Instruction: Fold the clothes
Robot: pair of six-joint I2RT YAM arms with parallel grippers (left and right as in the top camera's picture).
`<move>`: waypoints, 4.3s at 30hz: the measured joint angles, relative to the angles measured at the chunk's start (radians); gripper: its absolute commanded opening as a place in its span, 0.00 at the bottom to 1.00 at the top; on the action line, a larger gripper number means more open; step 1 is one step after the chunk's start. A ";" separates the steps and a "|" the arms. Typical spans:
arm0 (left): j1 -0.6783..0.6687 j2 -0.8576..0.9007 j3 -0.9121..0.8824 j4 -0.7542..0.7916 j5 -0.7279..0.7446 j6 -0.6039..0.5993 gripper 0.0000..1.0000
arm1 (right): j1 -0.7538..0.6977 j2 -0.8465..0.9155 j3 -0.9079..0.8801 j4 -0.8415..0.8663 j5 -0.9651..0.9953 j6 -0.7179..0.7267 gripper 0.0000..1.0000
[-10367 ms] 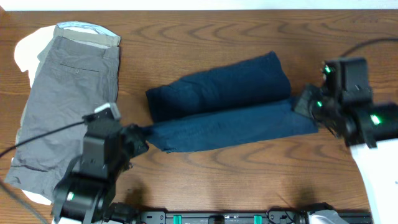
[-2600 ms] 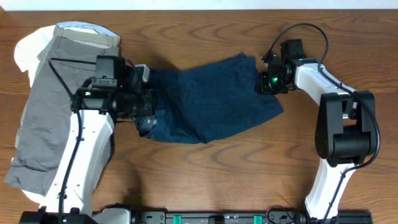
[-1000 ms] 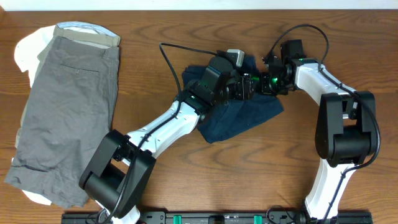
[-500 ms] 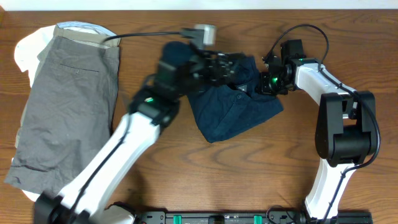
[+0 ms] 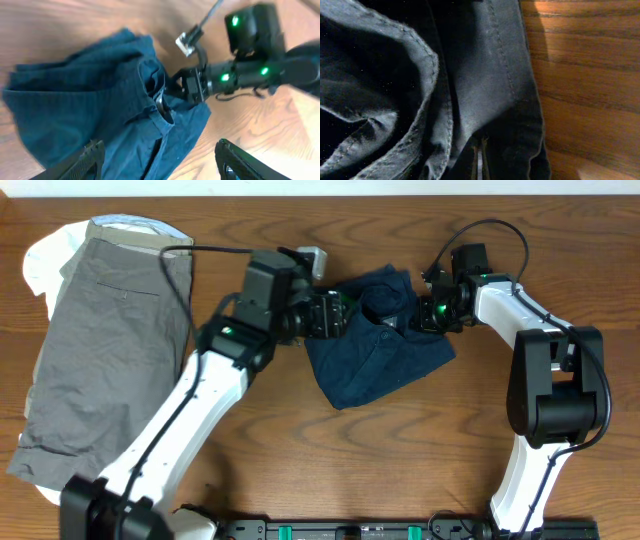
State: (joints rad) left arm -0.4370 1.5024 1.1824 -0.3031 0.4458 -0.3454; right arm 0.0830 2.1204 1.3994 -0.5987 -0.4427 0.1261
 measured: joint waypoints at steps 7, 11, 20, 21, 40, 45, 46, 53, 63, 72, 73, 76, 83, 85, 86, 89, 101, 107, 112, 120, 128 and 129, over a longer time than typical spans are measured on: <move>-0.063 0.118 0.000 0.045 -0.045 0.023 0.73 | 0.000 0.000 0.000 -0.003 -0.007 0.000 0.07; -0.076 0.174 0.000 0.081 -0.072 0.032 0.78 | 0.000 0.000 0.000 -0.003 -0.010 0.000 0.08; -0.079 0.251 0.023 0.123 -0.142 0.032 0.78 | 0.000 0.000 0.000 -0.003 -0.014 0.000 0.10; -0.079 0.255 0.028 0.133 -0.146 0.032 0.78 | 0.000 0.000 0.000 -0.003 -0.014 0.000 0.10; -0.171 0.353 0.049 0.172 -0.170 0.011 0.06 | 0.000 0.000 0.000 -0.006 -0.014 0.000 0.05; -0.137 0.308 0.060 0.143 -0.172 -0.002 0.06 | 0.000 0.000 0.000 -0.024 -0.013 0.003 0.01; -0.131 0.290 0.063 0.139 -0.172 -0.002 0.06 | 0.000 0.000 0.000 -0.027 -0.013 0.003 0.01; -0.085 0.102 0.085 0.123 -0.172 -0.017 0.07 | 0.000 0.000 0.000 -0.048 -0.016 0.008 0.01; -0.018 0.046 0.096 -0.058 -0.166 -0.020 0.06 | 0.017 0.000 0.000 -0.059 -0.039 0.031 0.01; 0.143 0.046 0.096 -0.206 -0.110 0.029 0.06 | 0.092 0.000 -0.001 -0.037 -0.104 0.051 0.01; 0.159 0.046 0.096 -0.214 -0.100 0.037 0.06 | 0.096 0.000 -0.001 -0.031 -0.116 0.051 0.01; 0.184 0.046 0.096 -0.220 -0.078 0.056 0.06 | 0.102 0.000 -0.001 -0.021 -0.146 0.053 0.01; 0.163 0.046 0.096 -0.211 -0.056 0.073 0.06 | 0.123 0.000 -0.001 -0.032 -0.158 0.053 0.01; 0.154 0.046 0.096 -0.210 -0.056 0.080 0.06 | 0.137 0.000 -0.001 -0.024 -0.168 0.052 0.01; 0.151 0.046 0.096 -0.210 -0.055 0.083 0.06 | 0.144 0.000 -0.001 -0.017 -0.178 0.052 0.01; 0.150 0.046 0.096 -0.214 -0.055 0.087 0.06 | 0.155 0.000 -0.002 0.014 -0.220 0.052 0.01; 0.150 0.046 0.096 -0.238 -0.055 0.111 0.06 | 0.148 0.002 -0.002 0.061 -0.282 0.048 0.01; 0.150 0.046 0.096 -0.240 -0.055 0.111 0.06 | 0.083 0.011 0.005 0.064 -0.329 0.036 0.07; 0.150 0.047 0.096 -0.242 -0.055 0.115 0.06 | 0.065 0.014 0.047 0.065 -0.411 0.014 0.33; 0.150 0.056 0.096 -0.243 -0.055 0.115 0.06 | 0.131 0.014 0.089 0.085 -0.456 0.023 0.58; 0.150 0.058 0.096 -0.244 -0.055 0.118 0.06 | 0.207 0.014 0.089 0.087 -0.417 0.052 0.45; 0.150 0.058 0.096 -0.244 -0.055 0.119 0.06 | 0.215 0.014 0.089 0.082 -0.411 0.051 0.33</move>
State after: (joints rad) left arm -0.2874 1.5600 1.2781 -0.5468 0.3904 -0.2268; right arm 0.2977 2.1349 1.4879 -0.5171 -0.8536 0.1772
